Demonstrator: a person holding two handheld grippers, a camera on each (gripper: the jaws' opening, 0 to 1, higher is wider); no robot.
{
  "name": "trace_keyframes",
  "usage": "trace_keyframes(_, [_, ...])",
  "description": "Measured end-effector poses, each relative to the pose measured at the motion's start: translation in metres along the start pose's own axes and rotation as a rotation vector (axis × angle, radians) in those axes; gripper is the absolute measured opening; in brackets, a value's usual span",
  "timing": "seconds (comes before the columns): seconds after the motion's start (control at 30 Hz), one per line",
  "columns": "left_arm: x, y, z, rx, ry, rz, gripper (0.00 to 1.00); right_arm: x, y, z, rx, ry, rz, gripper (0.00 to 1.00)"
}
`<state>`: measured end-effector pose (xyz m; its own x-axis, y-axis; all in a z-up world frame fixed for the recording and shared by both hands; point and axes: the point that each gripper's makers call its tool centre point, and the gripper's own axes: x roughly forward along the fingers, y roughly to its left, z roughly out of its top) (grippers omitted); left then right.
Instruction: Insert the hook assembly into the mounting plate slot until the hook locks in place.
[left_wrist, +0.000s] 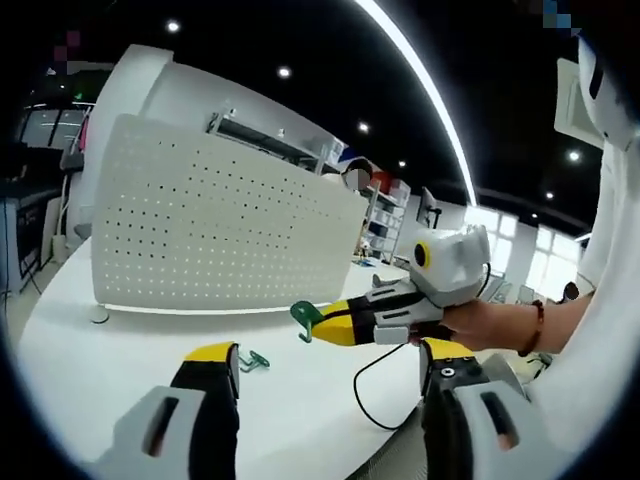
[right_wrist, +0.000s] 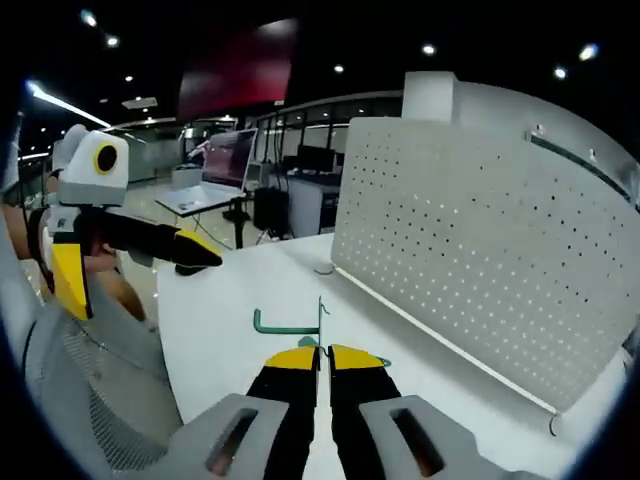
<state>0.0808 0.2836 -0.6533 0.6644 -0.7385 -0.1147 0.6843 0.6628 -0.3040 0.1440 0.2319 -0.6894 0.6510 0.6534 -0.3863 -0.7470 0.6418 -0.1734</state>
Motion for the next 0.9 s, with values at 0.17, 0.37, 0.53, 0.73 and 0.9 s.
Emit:
trace_keyframes(0.17, [0.001,-0.002,-0.001,-0.006,0.0,-0.002,0.7,-0.002,0.009,0.009,-0.025,-0.017,0.017,0.02])
trace_keyframes(0.37, [0.001,-0.004,0.003,-0.052,-0.027,-0.012,0.63,-0.004,0.012,0.018,-0.006,-0.063,0.021,0.02])
trace_keyframes(0.53, [0.001,-0.002,0.006,-0.079,-0.041,-0.005,0.6,-0.006,0.014,0.027,0.01,-0.108,0.018,0.02])
trace_keyframes(0.73, [0.001,0.001,0.013,-0.122,-0.066,-0.007,0.53,-0.008,0.022,0.04,0.014,-0.166,0.047,0.02])
trace_keyframes(0.9, [0.001,0.001,0.016,-0.143,-0.081,-0.007,0.49,-0.008,0.029,0.048,0.016,-0.202,0.069,0.02])
